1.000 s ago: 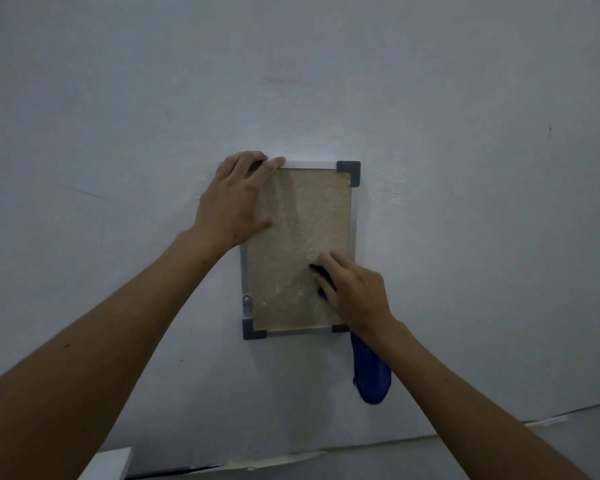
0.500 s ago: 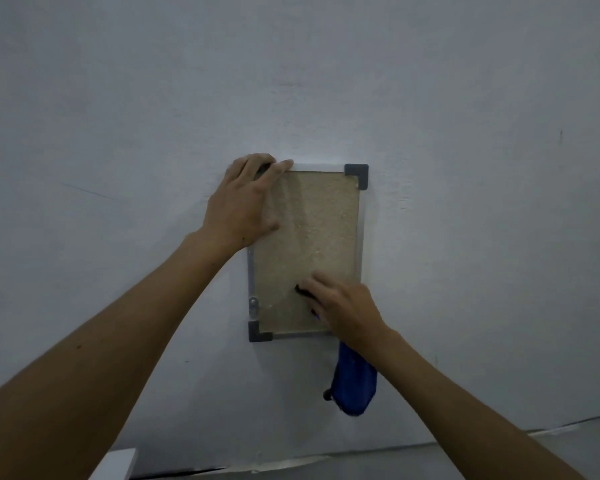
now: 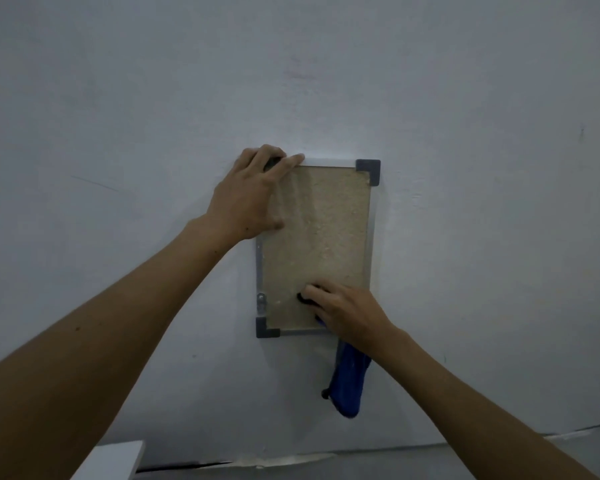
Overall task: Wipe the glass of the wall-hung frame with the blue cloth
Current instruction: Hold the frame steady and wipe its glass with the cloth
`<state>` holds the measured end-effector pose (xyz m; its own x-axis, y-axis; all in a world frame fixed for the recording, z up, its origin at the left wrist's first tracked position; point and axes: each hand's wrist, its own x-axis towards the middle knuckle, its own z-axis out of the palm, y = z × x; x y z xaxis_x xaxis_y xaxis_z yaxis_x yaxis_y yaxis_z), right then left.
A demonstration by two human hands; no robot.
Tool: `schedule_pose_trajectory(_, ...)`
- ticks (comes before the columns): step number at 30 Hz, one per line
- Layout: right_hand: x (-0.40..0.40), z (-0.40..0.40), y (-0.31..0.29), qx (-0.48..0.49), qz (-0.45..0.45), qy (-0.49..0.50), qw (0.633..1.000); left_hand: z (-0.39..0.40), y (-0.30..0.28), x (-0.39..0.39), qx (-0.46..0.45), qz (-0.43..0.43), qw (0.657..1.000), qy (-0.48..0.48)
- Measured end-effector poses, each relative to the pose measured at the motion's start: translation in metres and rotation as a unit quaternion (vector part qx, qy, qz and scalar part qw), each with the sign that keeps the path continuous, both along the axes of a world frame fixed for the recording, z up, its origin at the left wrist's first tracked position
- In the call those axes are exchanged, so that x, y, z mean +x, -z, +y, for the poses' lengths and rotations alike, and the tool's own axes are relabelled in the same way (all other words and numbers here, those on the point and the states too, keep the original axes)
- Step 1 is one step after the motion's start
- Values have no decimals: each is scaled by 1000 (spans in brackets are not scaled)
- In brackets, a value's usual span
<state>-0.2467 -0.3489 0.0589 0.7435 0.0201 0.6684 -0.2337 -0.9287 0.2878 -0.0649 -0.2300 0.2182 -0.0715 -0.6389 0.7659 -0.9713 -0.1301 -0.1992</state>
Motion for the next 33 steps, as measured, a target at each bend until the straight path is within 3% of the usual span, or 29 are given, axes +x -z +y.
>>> schedule_pose_trajectory(5, 9, 1, -30, 21, -135, 25, 990, -1, 1, 0, -6, 2, 1000, 4)
schedule_pose_trajectory(10, 6, 3, 1, 2, 20, 1, 1000, -1, 1, 0, -8, 6, 1000, 3)
schedule_pose_trajectory(15, 2, 6, -10, 72, -184, 81, 977, 0, 1, -2, -5, 11, 1000, -1)
schedule_pose_trajectory(19, 10, 18, 17, 67, -160, 71, 982, 0, 2, -1, -7, 11, 1000, 4)
schedule_pose_trajectory(24, 24, 31, 27, 188, -310, 155, 919, -1, 1, -1, -11, 11, 1000, 1)
schedule_pose_trajectory(28, 40, 40, 34, 155, -260, 105, 947, -2, 1, -1, -12, 10, 1000, 5)
schedule_pose_trajectory(33, 28, 30, 30, 235, -392, 196, 868, -2, 2, -1, -10, 16, 1000, 5)
